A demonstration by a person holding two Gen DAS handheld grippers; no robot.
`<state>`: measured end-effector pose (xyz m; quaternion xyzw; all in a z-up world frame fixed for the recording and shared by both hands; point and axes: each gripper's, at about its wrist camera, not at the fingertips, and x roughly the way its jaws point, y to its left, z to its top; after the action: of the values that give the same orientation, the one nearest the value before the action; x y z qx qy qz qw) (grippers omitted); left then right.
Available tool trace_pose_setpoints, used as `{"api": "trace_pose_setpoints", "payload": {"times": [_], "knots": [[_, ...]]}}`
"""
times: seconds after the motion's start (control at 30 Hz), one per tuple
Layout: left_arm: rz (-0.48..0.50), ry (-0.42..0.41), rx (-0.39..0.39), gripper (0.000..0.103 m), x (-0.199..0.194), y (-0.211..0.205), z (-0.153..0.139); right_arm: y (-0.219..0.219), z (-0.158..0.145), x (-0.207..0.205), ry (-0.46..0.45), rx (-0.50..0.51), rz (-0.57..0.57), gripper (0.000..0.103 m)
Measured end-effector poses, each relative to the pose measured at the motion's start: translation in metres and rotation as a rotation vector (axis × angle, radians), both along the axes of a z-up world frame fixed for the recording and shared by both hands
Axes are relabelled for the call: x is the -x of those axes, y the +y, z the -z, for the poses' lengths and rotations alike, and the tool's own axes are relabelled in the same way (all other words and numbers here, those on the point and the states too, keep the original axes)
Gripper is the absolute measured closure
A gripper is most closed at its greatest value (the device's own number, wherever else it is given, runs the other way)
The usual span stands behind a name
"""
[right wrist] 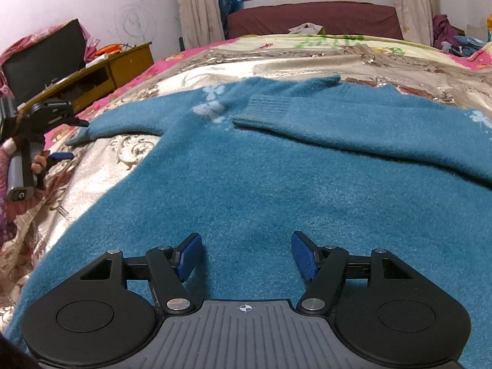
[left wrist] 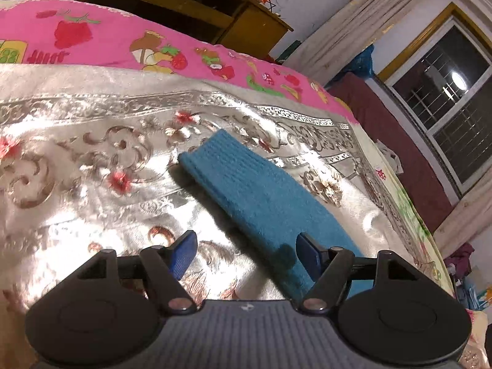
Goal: Fold small clothes
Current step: 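Move the left gripper to the other sleeve cuff and close on it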
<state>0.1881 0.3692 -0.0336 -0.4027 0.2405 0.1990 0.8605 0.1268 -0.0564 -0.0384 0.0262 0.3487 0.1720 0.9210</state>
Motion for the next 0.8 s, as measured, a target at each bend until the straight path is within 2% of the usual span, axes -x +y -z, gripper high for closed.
{"api": "trace_pose_setpoints", "payload": {"times": [0.3,0.4,0.5,0.57,0.63,0.7,0.8], "knots": [[0.01,-0.019,-0.012,0.029,-0.027,0.003,-0.003,0.0,0.005,0.003,-0.021,-0.012,-0.011,0.03],[-0.018,-0.016,-0.022,0.029,-0.035,0.0,0.002,-0.001,0.005,0.003,-0.026,-0.017,-0.011,0.03],[-0.058,-0.04,0.003,0.032,-0.036,0.0,0.004,-0.002,0.006,0.003,-0.027,-0.023,-0.011,0.03],[-0.09,-0.052,0.031,0.048,-0.035,0.002,0.005,-0.003,0.006,0.003,-0.028,-0.028,-0.01,0.03],[-0.083,-0.066,0.057,0.07,-0.034,0.003,0.004,-0.004,0.007,0.003,-0.029,-0.035,-0.01,0.03],[-0.053,-0.078,0.065,0.082,-0.036,0.0,0.0,-0.006,0.007,0.003,-0.028,-0.048,-0.007,0.03],[0.0,-0.092,0.007,0.086,-0.041,-0.016,-0.02,-0.011,0.005,0.004,-0.02,-0.078,0.005,0.031]]}}
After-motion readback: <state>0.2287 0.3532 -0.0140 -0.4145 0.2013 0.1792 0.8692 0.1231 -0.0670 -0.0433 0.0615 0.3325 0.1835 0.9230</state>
